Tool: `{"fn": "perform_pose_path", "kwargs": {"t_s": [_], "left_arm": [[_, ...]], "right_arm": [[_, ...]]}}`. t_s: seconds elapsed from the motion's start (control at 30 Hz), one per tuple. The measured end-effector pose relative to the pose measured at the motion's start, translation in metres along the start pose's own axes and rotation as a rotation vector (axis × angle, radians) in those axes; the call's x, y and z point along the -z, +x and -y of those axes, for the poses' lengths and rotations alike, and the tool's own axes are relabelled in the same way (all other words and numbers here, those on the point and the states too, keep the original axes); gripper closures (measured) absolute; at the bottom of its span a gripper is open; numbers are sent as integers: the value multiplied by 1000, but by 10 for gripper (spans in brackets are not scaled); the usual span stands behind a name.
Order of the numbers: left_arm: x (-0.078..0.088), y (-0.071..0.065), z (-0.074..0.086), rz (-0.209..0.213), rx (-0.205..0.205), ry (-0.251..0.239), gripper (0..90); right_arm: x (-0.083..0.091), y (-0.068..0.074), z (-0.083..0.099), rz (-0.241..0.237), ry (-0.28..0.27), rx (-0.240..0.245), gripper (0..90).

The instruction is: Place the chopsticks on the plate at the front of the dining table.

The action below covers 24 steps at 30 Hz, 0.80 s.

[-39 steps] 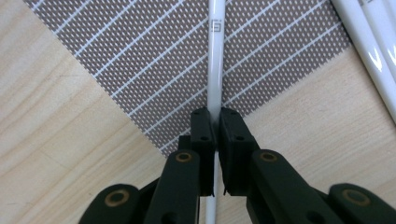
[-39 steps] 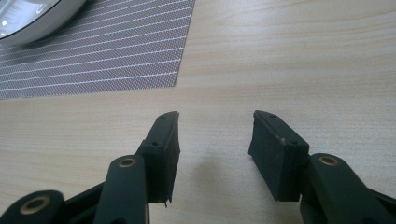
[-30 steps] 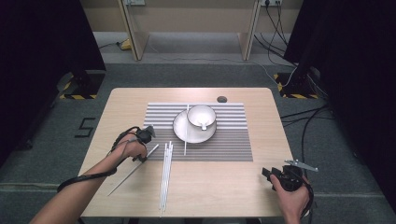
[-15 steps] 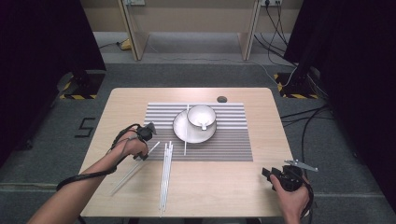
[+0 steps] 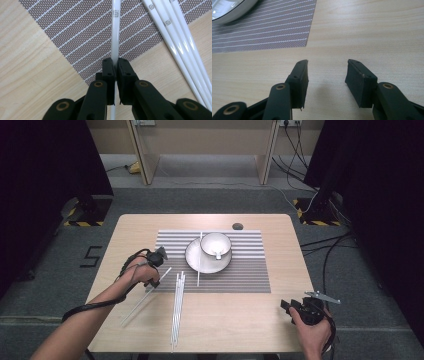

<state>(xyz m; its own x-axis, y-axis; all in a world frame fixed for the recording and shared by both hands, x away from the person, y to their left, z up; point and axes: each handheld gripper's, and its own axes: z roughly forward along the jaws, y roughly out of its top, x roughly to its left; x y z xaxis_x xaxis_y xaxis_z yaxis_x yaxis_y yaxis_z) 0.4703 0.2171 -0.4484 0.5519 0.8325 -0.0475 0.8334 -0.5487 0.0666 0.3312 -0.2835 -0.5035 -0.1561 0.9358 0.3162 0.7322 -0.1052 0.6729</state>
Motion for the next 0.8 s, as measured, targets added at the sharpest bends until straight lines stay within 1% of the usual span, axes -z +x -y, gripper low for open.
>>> {"fn": "perform_pose_path", "kwargs": {"t_s": [0.4, 0.5, 0.8], "left_arm": [[5, 1, -5, 12, 21, -9, 847], [6, 1, -7, 13, 17, -12, 847], [9, 0, -10, 20, 25, -21, 847]], "right_arm": [[0, 0, 0, 0, -2, 1, 524], [0, 0, 0, 1, -3, 1, 524], [-1, 1, 0, -1, 0, 0, 524]]}}
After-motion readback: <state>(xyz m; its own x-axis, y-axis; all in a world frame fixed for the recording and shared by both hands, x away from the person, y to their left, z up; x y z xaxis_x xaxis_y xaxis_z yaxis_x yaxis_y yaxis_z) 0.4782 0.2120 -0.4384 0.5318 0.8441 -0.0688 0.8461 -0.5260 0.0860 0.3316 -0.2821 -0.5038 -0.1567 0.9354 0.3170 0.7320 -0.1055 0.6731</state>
